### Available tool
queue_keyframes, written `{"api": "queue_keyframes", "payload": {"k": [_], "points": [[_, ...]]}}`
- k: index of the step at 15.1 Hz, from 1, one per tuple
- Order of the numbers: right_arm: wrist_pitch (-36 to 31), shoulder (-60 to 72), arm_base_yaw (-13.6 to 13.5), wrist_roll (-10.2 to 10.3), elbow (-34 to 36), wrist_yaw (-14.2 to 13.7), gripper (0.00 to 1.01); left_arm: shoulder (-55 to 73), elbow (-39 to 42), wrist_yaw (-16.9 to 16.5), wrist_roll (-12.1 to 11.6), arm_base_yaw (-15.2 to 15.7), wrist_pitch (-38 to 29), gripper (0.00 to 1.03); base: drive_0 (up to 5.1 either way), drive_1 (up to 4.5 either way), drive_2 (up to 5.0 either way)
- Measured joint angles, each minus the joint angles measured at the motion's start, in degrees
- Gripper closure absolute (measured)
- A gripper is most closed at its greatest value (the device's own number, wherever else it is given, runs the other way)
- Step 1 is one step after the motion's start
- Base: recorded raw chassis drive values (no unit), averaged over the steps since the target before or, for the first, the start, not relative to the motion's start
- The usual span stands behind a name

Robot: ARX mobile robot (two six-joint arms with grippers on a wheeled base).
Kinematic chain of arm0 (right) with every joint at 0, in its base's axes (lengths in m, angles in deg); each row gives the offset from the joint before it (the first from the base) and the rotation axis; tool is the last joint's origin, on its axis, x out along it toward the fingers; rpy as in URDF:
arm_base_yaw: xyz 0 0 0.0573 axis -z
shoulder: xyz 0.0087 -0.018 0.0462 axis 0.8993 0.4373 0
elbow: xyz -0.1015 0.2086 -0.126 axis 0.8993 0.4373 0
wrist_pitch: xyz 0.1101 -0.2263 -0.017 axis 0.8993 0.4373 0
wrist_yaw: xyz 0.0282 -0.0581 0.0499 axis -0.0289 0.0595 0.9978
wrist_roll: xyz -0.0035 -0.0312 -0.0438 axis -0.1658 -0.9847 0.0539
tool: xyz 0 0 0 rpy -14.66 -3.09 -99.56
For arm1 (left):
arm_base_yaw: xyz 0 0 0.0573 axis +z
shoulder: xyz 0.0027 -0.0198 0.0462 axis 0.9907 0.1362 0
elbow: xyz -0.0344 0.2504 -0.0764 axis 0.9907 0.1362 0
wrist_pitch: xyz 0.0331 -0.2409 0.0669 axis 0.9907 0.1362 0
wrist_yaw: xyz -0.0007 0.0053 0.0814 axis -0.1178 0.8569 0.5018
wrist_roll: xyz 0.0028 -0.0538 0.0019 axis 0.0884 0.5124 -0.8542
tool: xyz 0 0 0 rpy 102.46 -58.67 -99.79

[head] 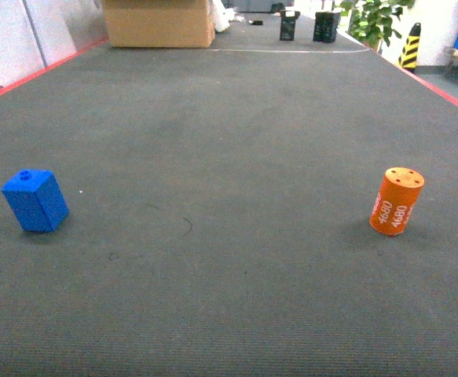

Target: Sort blue parts and orange caps into right shelf containers

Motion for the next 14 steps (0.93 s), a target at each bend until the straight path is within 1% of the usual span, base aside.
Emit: {"api": "queue_keyframes", "payload": {"k": [14], "points": [[0.0, 0.0, 0.0, 0.0, 0.0, 0.0, 0.03, 0.0, 0.0, 0.0, 0.0, 0.0, 0.0, 0.05, 0.0, 0.0, 0.0]]}}
